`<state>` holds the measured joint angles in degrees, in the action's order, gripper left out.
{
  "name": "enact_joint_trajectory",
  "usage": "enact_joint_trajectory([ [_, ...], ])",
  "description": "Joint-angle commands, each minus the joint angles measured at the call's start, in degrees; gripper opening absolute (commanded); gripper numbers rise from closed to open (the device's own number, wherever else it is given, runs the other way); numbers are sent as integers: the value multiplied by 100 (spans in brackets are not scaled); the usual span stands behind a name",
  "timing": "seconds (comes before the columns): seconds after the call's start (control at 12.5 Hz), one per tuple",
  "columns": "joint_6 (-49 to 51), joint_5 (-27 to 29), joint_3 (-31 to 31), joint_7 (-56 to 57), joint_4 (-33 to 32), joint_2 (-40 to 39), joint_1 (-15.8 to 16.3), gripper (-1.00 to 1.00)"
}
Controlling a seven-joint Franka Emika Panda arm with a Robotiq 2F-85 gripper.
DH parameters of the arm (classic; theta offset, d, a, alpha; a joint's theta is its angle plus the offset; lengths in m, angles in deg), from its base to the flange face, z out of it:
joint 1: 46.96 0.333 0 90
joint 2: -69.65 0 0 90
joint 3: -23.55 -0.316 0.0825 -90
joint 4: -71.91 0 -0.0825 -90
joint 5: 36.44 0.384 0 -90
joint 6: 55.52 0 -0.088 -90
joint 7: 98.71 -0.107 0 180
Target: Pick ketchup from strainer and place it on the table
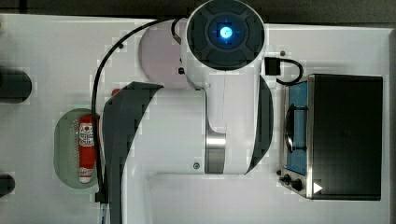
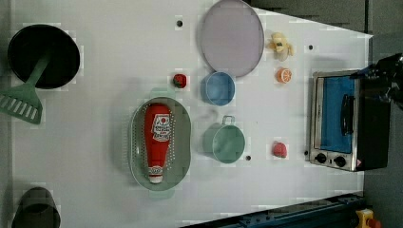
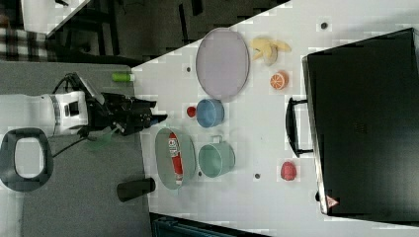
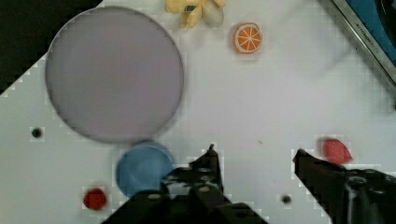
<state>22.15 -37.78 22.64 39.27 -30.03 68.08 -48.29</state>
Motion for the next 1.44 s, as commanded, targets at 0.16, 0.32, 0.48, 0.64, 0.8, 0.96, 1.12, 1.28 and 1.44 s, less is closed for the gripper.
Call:
enact_joint_trajectory([
  [0.16,788,204,-429,-382,-211,1120,-451,81],
  [0.32,754,210,-629,-382,-211,1082,-419,100],
  [0.48,690,210,-974,-382,-210,1003,-364,100],
  [0.64,653,210,-1420,-383,-210,888,-316,100],
  [0.8,627,209,-1948,-383,-211,753,-272,100],
  [0.96,488,205,-2513,-420,-217,587,-256,100],
  [1.12,290,205,-3028,-481,-278,384,-239,100],
  [1.28,-14,201,-3474,-481,-468,173,-226,100],
  [1.44,-569,200,-3839,-481,-794,-47,-215,100],
])
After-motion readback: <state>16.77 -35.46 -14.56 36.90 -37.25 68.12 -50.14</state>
